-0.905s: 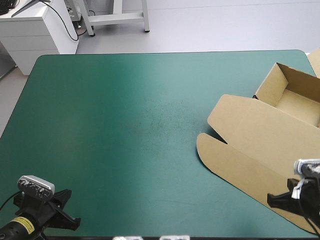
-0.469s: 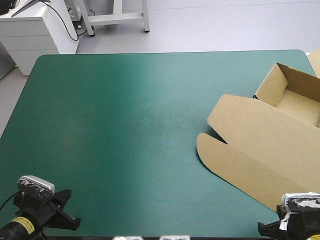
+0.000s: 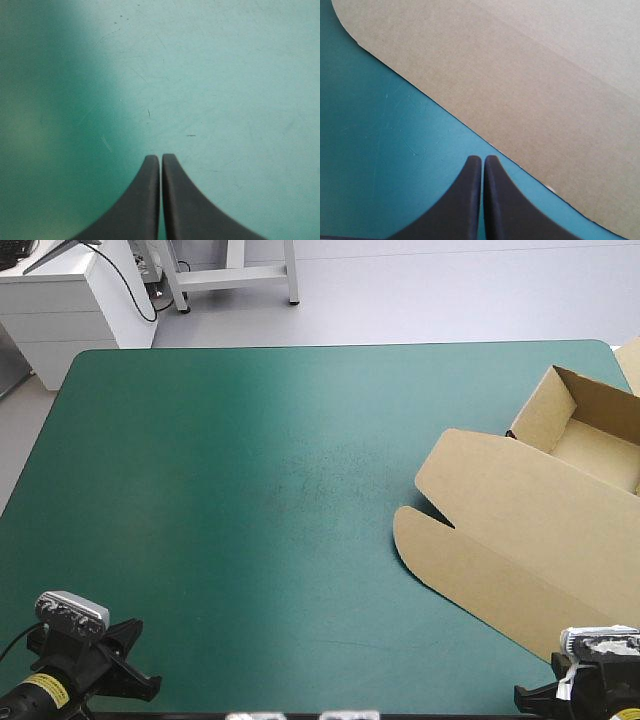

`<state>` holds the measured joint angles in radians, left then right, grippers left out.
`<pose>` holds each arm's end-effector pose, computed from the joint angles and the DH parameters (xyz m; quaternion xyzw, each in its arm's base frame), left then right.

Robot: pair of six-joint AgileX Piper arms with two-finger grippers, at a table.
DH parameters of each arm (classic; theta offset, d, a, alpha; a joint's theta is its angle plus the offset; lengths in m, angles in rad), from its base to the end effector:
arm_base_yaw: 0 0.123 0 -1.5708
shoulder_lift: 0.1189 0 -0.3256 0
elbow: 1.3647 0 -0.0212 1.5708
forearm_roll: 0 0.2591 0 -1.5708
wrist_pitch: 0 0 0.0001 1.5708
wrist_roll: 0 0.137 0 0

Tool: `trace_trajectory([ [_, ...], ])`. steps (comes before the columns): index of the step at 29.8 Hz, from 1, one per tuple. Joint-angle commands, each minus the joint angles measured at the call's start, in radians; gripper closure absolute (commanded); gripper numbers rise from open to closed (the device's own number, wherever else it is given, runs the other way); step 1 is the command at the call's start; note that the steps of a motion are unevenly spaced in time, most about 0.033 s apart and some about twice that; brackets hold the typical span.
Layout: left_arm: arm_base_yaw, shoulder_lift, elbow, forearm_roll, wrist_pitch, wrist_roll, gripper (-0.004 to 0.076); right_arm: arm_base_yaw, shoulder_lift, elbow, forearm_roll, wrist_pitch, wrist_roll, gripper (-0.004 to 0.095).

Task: Fold the box

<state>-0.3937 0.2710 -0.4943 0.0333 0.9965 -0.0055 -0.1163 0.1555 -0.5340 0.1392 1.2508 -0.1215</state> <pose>0.0430 -0.0137 0.2593 0.1764 0.8862 -0.0687 0.4228 0.0069 0.0174 0.2507 -0.0075 0.9216 0.0236 0.3874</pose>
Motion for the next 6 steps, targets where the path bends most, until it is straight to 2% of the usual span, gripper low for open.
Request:
trace_trajectory([
  [1,-0.007,0.011,-0.026,0.001,-0.059,-0.001,0.0731,0.001,0.015,-0.021,0.003,-0.028,-0.009,0.0910],
  [6,-0.007,0.011,-0.026,0.001,-0.059,-0.001,0.0731,0.001,0.015,-0.021,0.003,-0.028,-0.009,0.0910],
])
